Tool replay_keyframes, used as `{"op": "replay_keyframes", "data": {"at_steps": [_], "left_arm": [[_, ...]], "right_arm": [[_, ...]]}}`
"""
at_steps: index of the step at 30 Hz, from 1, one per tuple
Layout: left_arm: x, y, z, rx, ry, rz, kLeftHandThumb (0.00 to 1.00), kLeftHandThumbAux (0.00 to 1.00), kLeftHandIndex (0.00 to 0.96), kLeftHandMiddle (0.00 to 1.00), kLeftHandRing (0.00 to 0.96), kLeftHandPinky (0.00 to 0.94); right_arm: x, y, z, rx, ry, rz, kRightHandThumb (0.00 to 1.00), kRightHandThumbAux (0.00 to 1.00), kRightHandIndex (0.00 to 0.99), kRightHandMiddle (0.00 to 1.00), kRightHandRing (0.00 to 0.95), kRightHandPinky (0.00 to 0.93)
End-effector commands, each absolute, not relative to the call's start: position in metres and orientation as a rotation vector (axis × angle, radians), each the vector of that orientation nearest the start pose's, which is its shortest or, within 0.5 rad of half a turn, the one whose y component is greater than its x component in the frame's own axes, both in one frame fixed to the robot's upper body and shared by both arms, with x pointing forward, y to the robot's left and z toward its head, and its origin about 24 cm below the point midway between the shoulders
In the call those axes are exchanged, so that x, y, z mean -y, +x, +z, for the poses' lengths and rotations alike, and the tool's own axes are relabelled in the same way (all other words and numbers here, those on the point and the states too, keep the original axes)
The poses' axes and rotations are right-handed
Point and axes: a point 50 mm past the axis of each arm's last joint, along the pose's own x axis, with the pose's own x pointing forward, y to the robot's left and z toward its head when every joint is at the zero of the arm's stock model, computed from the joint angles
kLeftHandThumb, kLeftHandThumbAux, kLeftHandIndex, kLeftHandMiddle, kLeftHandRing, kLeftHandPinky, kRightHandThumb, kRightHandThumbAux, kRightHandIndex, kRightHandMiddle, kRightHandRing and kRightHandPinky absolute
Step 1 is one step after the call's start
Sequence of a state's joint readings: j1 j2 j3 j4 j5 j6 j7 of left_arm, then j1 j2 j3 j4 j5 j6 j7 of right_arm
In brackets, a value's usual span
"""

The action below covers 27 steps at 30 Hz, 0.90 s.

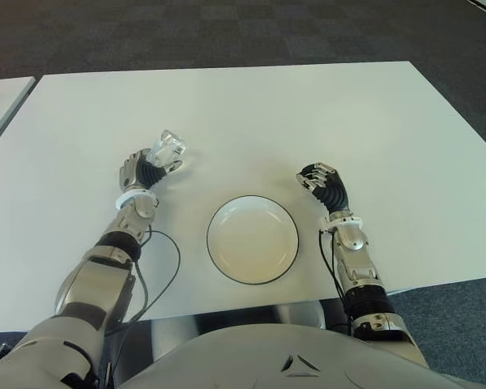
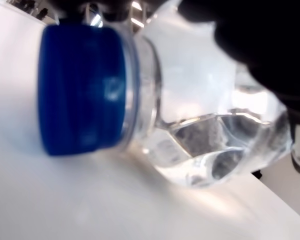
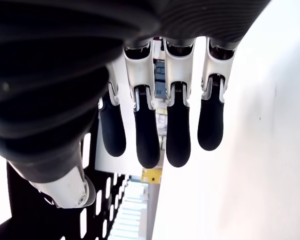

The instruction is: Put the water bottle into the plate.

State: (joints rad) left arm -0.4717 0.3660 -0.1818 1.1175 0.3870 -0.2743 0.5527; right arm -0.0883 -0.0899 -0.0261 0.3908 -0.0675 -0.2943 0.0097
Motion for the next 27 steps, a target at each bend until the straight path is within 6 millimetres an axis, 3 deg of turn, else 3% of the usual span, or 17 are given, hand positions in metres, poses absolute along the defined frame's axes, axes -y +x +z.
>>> {"op": "replay_keyframes", "data": {"at_steps": [1,10,17,27], "left_arm": [[-0.236,0.301,-0.009,-0.103,0.825,0.314,0.750,0.698,0.443,0.902,0.888,0.847],[-0.217,0.299,0.008,0.020,0.766,0.294,0.749,0.698,0.443,0.901,0.884,0.846],[-0.196,0.285,0.035,0.167,0.733,0.236,0.748,0.699,0.442,0.900,0.884,0.847],[-0.176,0.271,0.055,0.267,0.695,0.177,0.747,0.699,0.442,0.897,0.885,0.850]], "right_arm": [[0.172,0.260,-0.001,-0.031,-0.148,0.016,0.702,0.735,0.425,0.487,0.486,0.494],[0.173,0.260,0.000,-0.030,-0.159,0.017,0.702,0.735,0.424,0.491,0.490,0.496],[0.173,0.261,-0.002,-0.048,-0.172,0.006,0.701,0.736,0.423,0.481,0.480,0.487],[0.173,0.261,-0.003,-0.068,-0.171,0.003,0.701,0.736,0.423,0.474,0.471,0.481]]}}
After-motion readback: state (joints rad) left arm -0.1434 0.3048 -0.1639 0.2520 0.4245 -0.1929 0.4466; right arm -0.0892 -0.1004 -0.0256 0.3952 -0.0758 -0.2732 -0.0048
